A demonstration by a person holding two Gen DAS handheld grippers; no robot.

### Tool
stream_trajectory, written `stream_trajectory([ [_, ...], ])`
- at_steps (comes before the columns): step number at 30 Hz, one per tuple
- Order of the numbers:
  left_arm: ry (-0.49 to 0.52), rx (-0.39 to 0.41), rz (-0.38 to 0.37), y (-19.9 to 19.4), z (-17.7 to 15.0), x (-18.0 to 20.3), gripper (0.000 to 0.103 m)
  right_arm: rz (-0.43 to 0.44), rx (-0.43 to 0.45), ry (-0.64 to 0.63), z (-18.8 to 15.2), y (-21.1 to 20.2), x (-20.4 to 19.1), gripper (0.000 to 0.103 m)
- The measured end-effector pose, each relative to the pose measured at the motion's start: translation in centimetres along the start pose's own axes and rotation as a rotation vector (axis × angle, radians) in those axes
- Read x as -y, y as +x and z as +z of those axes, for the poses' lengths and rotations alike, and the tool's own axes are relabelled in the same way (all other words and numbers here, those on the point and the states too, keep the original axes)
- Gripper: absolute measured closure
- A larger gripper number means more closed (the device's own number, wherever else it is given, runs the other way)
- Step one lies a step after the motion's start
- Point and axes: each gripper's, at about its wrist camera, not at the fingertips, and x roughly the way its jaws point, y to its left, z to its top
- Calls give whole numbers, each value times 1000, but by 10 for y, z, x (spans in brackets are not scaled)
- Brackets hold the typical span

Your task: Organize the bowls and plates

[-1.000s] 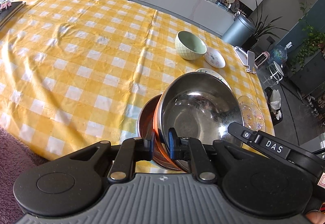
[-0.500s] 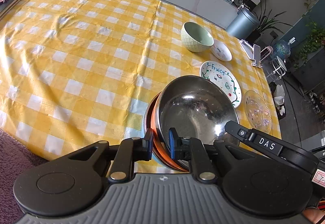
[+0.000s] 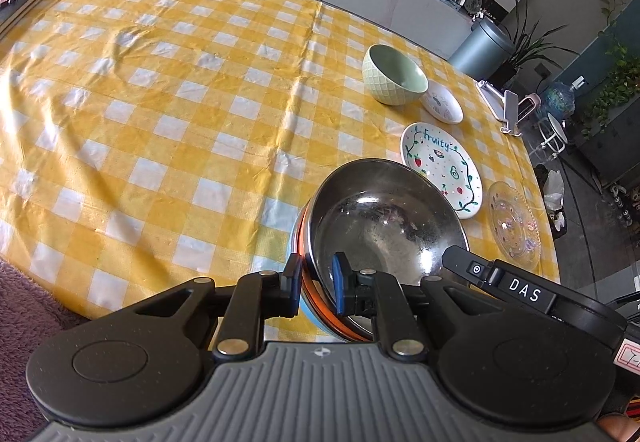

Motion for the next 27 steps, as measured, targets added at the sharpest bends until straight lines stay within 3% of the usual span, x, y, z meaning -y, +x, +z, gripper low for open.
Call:
stream_trajectory([
  [2,3,2,-10,-3,0,1,72,2,18,-1,0,-5,1,88],
  [4,9,19,-12,-9,1,2,67,15,35,-4,2,-10,2,65],
  [6,18,44,-9,-16,3,4,60,24,50,-12,3,-16,1,64],
  [14,114,117,-5,-35,21,23,49,60,147,-72,13,-38,-2,35],
  [20,243,98,-29,-35,42,45,42,32,194,-133,33,-42,-5,22],
  [23,265,84,-33,-31,59,50,41,-45,219,-128,47,-40,-3,8],
  [27,271,55,-40,-20,84,53,40,-56,200,-146,71,-29,3,8],
])
